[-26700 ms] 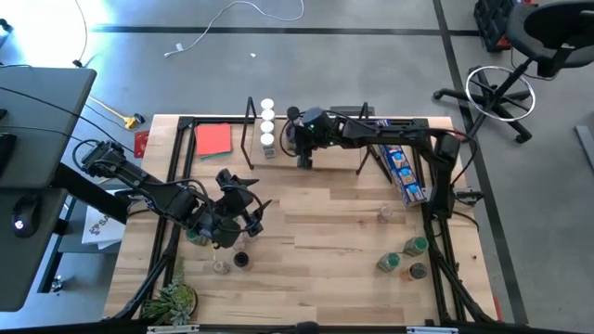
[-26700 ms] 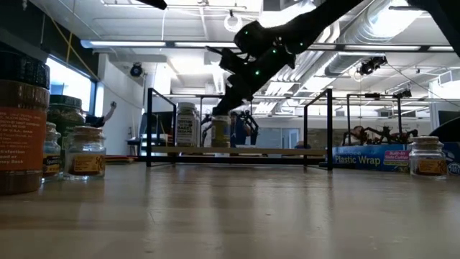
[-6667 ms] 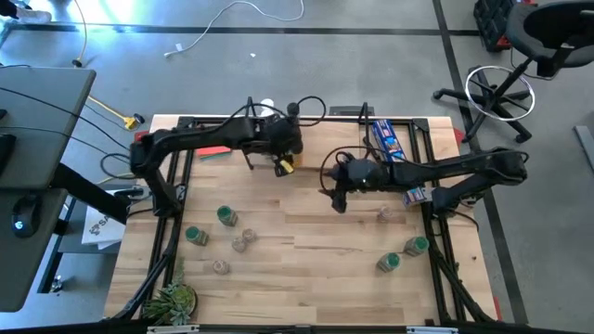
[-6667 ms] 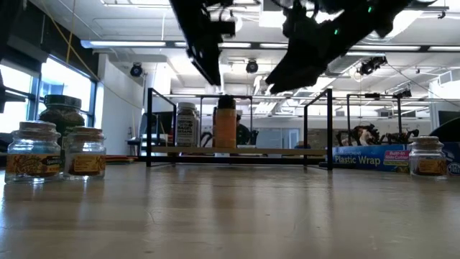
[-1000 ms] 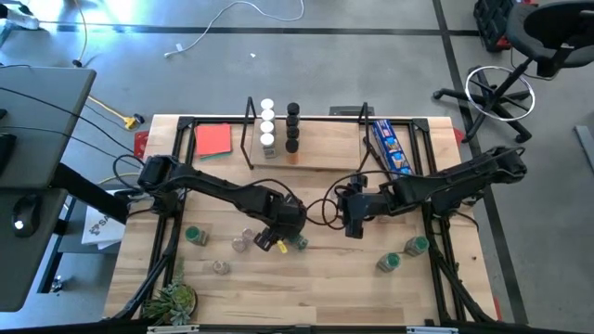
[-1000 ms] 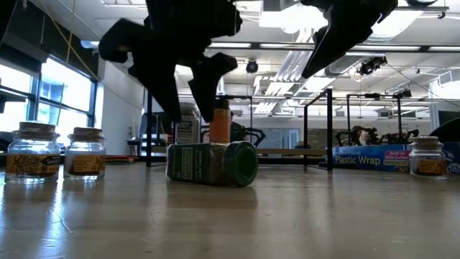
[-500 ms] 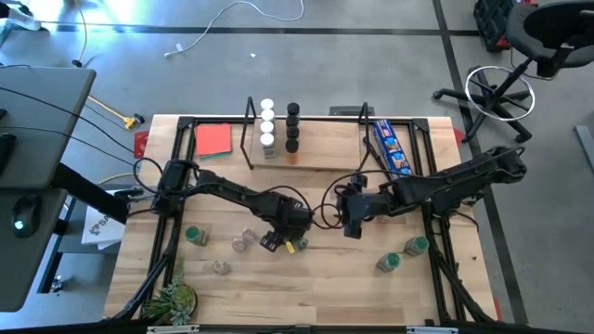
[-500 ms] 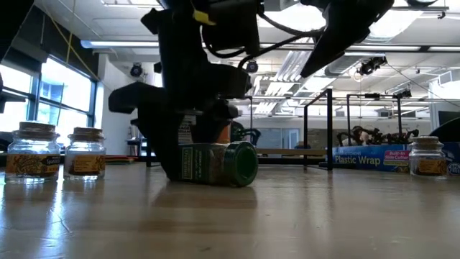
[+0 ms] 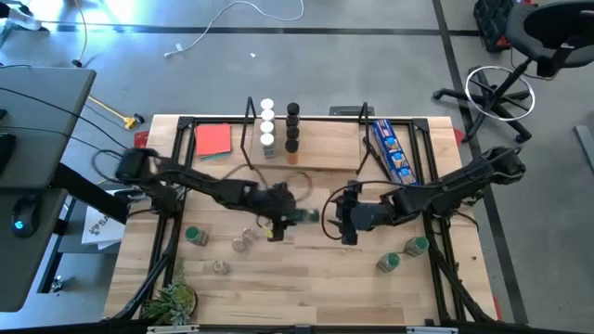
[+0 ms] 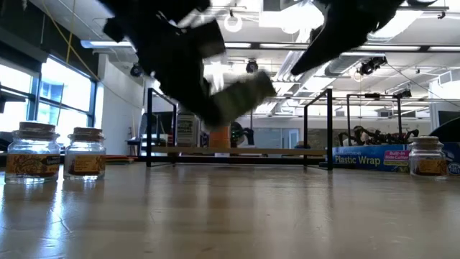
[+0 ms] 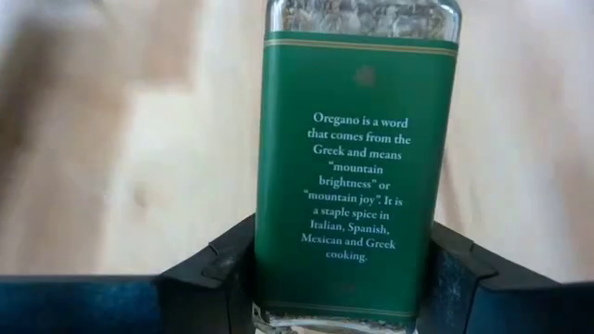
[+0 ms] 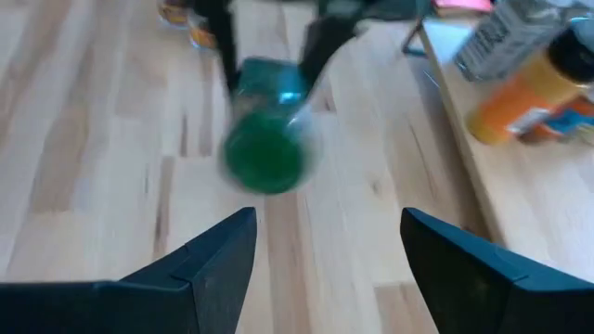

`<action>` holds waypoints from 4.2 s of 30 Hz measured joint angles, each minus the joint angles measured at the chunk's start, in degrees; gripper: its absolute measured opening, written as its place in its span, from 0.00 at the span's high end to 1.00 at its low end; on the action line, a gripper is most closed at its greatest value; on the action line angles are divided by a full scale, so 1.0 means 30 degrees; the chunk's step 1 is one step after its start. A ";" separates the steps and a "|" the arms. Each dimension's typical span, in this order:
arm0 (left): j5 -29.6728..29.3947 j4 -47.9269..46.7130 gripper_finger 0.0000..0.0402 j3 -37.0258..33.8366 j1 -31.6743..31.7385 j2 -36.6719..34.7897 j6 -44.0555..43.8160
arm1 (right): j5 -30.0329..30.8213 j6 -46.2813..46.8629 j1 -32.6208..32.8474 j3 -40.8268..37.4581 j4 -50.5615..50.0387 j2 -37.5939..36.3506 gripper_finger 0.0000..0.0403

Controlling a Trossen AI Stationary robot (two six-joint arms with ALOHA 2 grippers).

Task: Shelf spices
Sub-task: Put the green seasoning bottle on the shelf

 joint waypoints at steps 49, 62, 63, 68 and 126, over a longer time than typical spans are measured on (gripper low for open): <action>-0.5830 1.3487 0.54 -0.4990 -0.1778 -0.3381 -0.2016 | -0.7597 -0.3325 -0.4264 0.0142 1.4587 0.1530 0.35; -0.5804 1.1418 0.54 -0.4976 -0.1778 -0.3381 -0.2907 | -0.6943 -0.4237 -0.4267 0.7747 -0.1928 0.1457 0.40; -0.5797 1.1033 0.54 -0.4976 -0.1770 -0.3381 -0.3022 | -0.6962 -0.4440 -0.4309 0.8199 -0.2859 0.1555 0.40; -0.5735 0.9712 0.54 -0.4954 -0.1763 -0.3376 -0.3814 | -0.7352 -0.5316 -0.4446 0.8908 -0.4353 0.2279 0.40; -0.5239 0.6422 0.26 -0.4925 -0.1519 -0.3570 -0.3544 | -0.8711 -0.5468 -0.5373 1.1511 -0.7730 0.5231 0.53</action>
